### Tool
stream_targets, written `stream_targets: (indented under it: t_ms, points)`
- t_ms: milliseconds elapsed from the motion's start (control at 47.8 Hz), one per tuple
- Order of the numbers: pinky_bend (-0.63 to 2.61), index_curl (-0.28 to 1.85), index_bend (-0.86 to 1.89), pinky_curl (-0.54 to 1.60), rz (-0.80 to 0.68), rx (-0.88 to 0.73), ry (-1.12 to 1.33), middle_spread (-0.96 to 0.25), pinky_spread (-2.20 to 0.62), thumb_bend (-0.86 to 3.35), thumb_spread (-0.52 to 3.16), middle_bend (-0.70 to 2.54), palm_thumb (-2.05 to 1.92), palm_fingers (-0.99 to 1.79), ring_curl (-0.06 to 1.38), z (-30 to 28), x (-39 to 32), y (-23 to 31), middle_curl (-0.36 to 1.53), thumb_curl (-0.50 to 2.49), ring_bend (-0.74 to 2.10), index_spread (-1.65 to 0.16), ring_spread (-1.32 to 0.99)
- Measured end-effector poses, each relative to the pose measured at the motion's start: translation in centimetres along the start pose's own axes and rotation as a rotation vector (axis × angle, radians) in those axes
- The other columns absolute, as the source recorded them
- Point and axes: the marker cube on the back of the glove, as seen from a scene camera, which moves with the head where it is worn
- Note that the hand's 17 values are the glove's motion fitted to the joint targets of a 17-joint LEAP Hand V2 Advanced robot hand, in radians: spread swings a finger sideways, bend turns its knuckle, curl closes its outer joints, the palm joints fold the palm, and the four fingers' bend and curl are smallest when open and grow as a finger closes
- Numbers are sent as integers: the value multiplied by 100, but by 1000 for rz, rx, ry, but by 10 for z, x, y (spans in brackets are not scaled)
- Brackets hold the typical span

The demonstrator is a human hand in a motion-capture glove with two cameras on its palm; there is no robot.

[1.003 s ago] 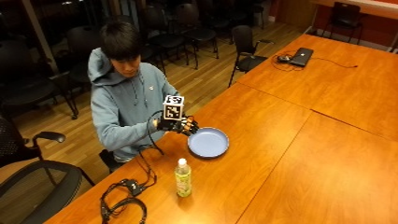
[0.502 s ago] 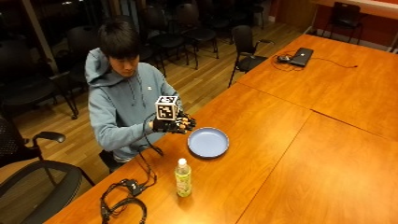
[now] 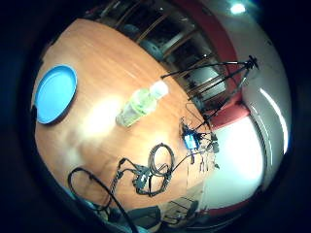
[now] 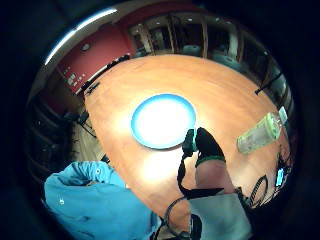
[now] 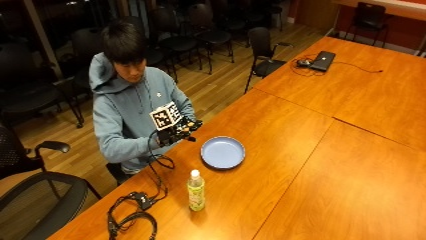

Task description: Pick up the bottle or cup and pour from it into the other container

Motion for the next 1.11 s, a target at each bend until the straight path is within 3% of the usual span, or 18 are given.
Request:
stream_targets:
  t_ms: [376, 1108]
  points:
    - [50, 32, 19, 24, 68, 231, 32, -4, 25, -4, 93, 17, 72, -1, 24, -6, 23, 19, 25, 51, 23, -42, 11]
    - [54, 25, 14, 25, 189, 269, 11, -6, 25, -3, 93, 17, 60, -6, 27, 10, 101, 49, 26, 46, 25, -45, 11]
